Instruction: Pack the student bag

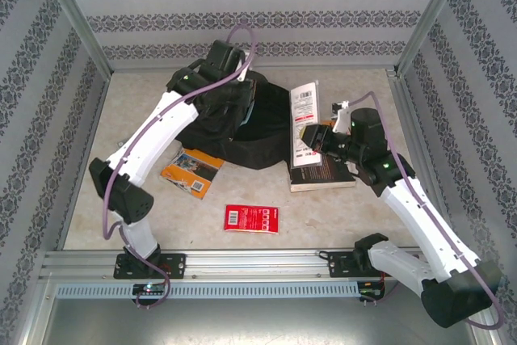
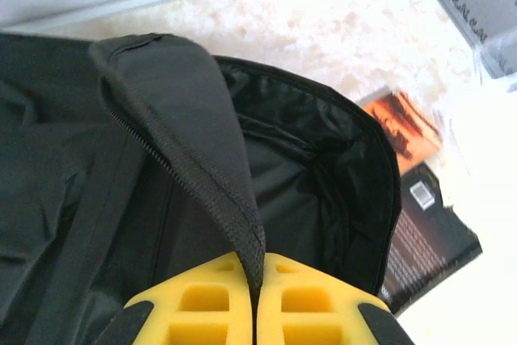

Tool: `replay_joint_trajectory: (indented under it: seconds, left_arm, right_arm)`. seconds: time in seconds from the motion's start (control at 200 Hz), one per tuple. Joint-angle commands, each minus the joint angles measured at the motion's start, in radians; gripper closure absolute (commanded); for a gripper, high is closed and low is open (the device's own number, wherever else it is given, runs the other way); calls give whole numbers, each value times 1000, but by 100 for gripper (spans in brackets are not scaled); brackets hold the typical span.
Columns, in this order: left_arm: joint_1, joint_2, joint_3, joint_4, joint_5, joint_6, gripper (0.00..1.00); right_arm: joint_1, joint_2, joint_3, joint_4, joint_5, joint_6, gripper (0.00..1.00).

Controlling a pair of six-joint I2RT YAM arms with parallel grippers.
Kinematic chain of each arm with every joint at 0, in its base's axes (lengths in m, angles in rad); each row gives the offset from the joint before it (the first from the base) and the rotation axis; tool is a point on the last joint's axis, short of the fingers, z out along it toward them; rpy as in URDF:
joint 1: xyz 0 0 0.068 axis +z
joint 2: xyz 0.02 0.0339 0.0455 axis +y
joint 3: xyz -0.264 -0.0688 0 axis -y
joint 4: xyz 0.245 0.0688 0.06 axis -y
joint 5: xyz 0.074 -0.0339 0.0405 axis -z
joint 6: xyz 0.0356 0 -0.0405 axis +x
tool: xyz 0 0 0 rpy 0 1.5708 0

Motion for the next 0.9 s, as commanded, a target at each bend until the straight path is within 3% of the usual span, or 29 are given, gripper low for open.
replay_joint_trajectory:
  seconds: [0.0,0.295,0.52,0.894]
  left_arm:
    - [3,-126,-84,103,40,0,100]
    - [8,-294,-303,195,55,-46,100]
    - [10,-336,-390,251,93,-75,100]
    - [9,-350,-420,277,112,-89,100]
  right_arm:
    - [23,54,51,19,-79,24,84]
    - [125,268,124,31,-204,253,83]
    - [169,300,46,151,-244,436,85]
    - [257,268,-12,183,-190,519,89]
